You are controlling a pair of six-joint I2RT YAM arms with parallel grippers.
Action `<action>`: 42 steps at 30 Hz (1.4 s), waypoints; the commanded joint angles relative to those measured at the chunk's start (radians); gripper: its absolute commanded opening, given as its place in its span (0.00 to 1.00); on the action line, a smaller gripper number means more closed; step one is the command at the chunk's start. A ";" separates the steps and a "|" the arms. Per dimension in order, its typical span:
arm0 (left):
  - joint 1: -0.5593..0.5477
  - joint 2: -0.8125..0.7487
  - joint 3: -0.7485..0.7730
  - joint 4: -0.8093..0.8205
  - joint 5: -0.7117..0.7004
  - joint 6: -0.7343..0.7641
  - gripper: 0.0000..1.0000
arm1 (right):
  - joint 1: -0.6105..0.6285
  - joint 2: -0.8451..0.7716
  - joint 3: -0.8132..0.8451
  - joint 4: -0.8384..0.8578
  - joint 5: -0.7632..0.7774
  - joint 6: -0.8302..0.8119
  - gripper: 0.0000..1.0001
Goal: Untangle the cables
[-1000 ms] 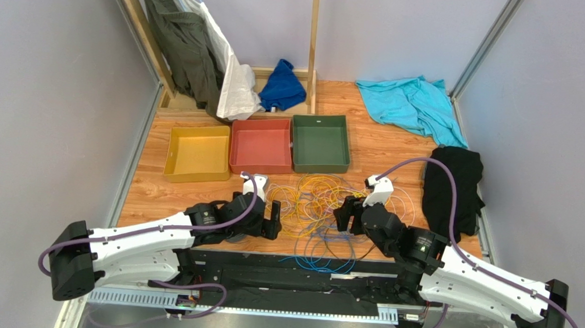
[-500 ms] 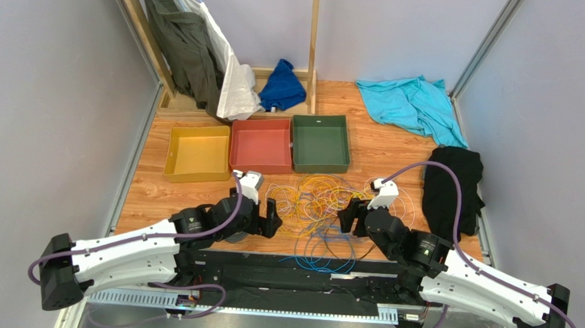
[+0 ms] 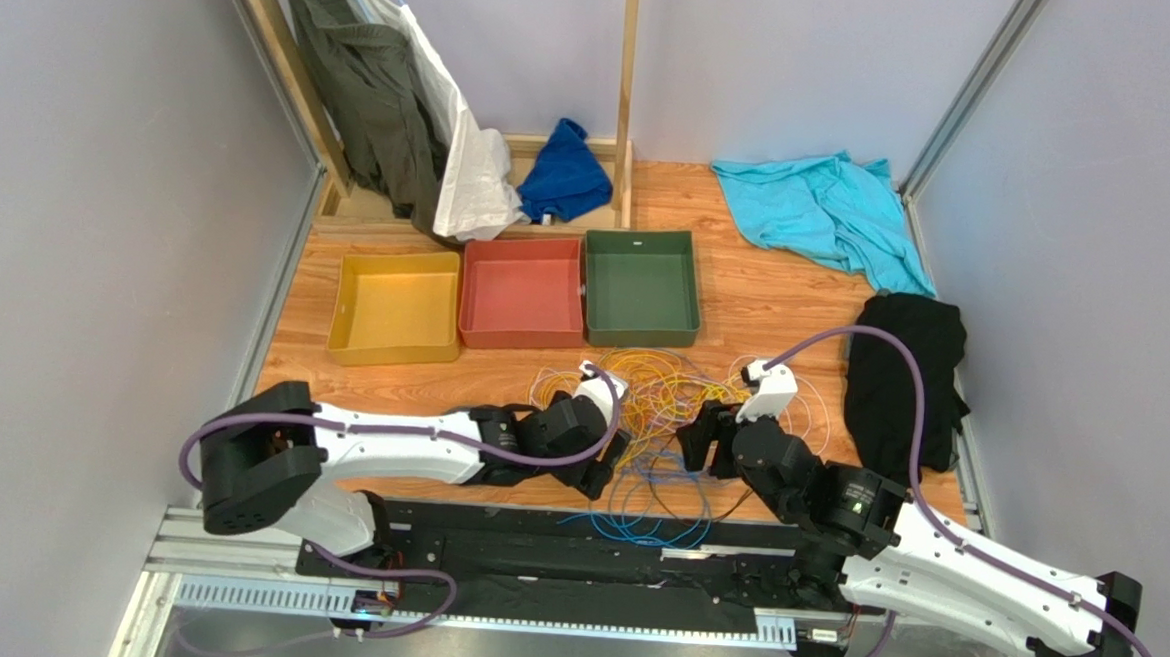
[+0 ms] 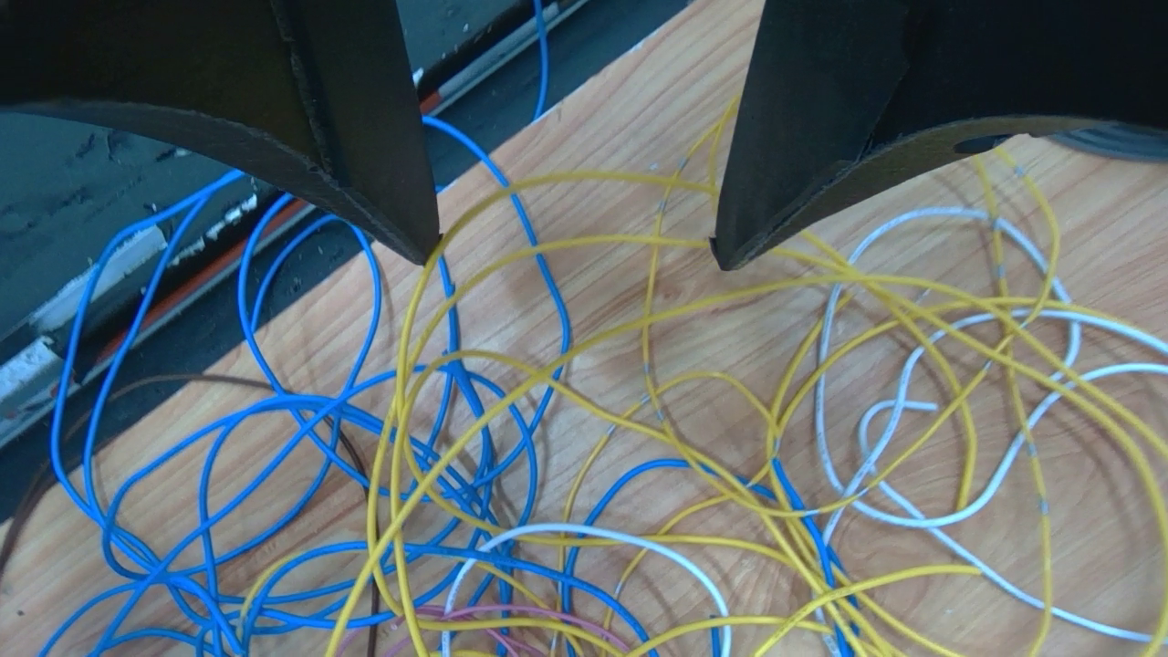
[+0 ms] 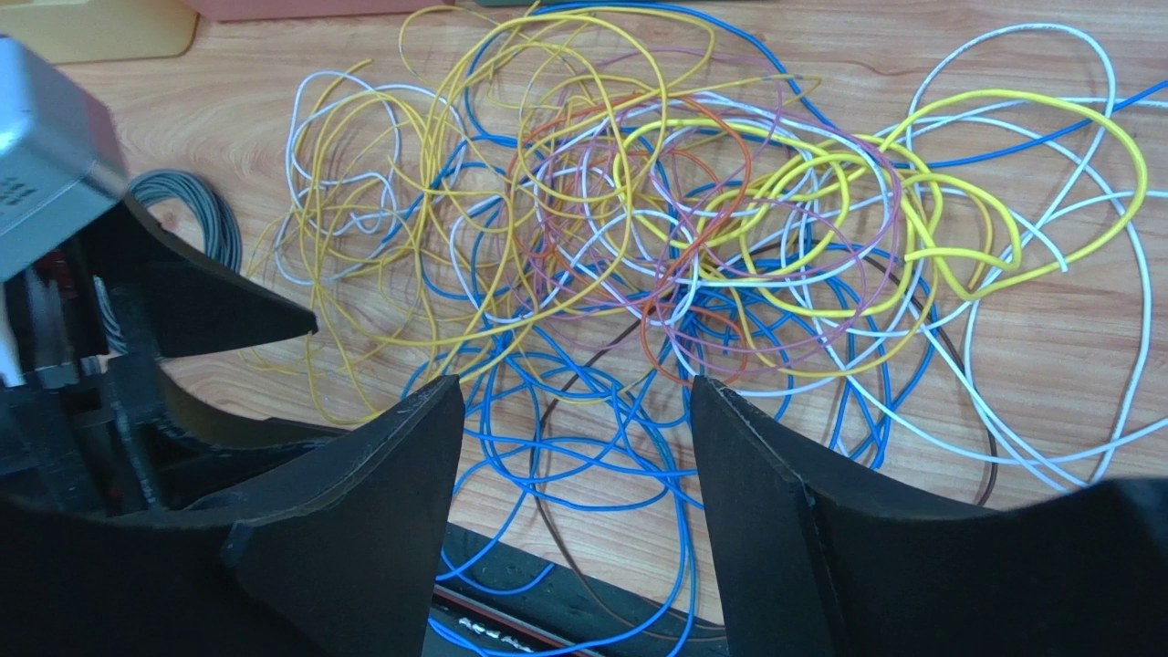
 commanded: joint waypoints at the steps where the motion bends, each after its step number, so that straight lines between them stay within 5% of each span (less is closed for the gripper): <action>1: -0.005 0.053 0.051 0.081 -0.002 0.033 0.77 | 0.004 0.009 0.017 0.003 -0.013 -0.008 0.65; 4: -0.005 0.093 0.069 0.082 -0.014 0.041 0.49 | 0.003 0.016 0.017 0.003 -0.014 -0.007 0.65; 5: -0.005 0.100 0.074 0.071 -0.030 0.039 0.18 | 0.003 0.018 0.017 0.003 -0.011 -0.008 0.65; 6: -0.005 0.097 0.083 0.056 -0.043 0.029 0.00 | 0.003 0.016 0.017 0.001 -0.011 -0.007 0.65; 13: -0.005 -0.266 0.095 -0.140 -0.184 0.035 0.00 | 0.003 -0.005 0.016 -0.005 -0.018 -0.004 0.64; 18: -0.005 -0.549 0.282 -0.359 -0.266 0.113 0.00 | 0.004 -0.001 0.014 0.020 -0.025 -0.011 0.64; 23: -0.005 -0.522 0.550 -0.554 -0.338 0.177 0.00 | 0.003 0.022 0.030 0.050 -0.047 -0.018 0.64; 31: -0.005 -0.454 0.830 -0.602 -0.404 0.271 0.00 | 0.003 0.038 0.076 0.127 -0.088 -0.080 0.65; 42: -0.005 -0.241 1.428 -0.696 -0.369 0.435 0.00 | 0.004 0.203 0.137 0.218 -0.102 -0.127 0.65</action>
